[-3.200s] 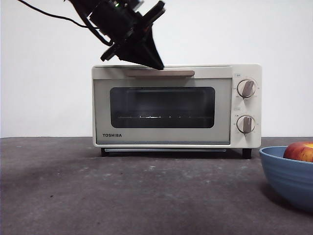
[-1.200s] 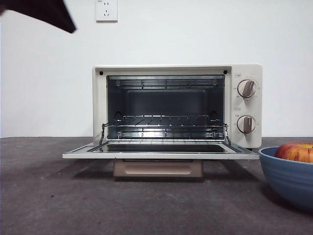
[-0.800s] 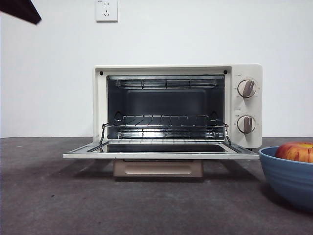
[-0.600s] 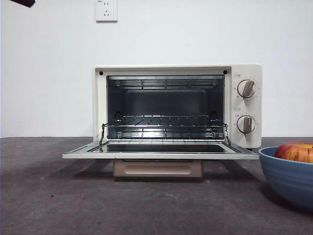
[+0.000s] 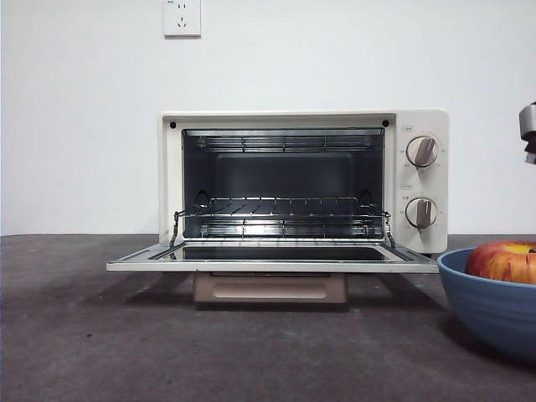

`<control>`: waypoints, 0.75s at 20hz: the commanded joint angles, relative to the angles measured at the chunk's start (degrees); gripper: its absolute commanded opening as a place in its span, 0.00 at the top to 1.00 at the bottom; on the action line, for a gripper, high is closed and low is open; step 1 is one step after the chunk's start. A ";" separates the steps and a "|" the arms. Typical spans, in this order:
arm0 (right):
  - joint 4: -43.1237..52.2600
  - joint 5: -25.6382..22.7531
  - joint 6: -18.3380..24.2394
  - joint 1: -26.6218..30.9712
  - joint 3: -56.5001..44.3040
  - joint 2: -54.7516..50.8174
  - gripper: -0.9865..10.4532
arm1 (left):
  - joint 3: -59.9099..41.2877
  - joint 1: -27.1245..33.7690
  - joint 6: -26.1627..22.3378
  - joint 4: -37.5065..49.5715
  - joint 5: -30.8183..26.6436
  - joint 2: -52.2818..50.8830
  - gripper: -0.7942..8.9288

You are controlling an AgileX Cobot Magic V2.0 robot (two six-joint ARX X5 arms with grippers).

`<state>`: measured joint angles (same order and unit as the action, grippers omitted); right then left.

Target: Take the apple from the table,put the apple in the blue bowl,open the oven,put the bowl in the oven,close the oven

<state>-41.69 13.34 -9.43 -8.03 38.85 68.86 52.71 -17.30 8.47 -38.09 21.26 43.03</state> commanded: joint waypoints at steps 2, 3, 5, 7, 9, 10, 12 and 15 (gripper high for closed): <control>0.02 0.46 -2.29 -1.05 1.16 -1.84 0.91 | 0.46 -0.07 -0.35 -0.09 0.15 0.31 0.91; 0.00 0.96 -2.71 -1.44 1.62 -2.62 0.91 | 0.46 -0.07 -0.50 -0.11 0.15 0.31 0.91; 0.00 2.38 -3.76 -2.14 2.64 -3.26 0.91 | 0.46 -0.07 -0.81 -0.13 0.15 0.31 0.91; 0.11 4.24 -5.40 -3.48 4.46 -3.43 0.91 | 0.46 -0.07 -1.60 -0.26 0.15 0.35 0.91; 0.68 4.66 -6.80 -4.87 6.03 -3.39 0.91 | 0.46 -0.07 -1.68 -0.59 0.15 0.35 0.91; 1.49 4.63 -7.93 -5.77 6.93 -3.34 0.91 | 0.46 -0.07 -1.84 -0.90 0.15 0.35 0.91; 3.74 4.66 -10.45 -7.50 8.52 -2.95 0.91 | 0.44 -0.07 -2.10 -1.42 0.15 0.35 0.91; 8.24 4.59 -14.47 -9.77 10.84 -1.44 0.91 | 0.44 -0.07 -2.86 -1.81 0.15 0.35 0.91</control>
<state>-35.29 17.61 -19.90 -17.19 48.14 66.22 52.71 -17.26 6.90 -40.34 21.28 43.05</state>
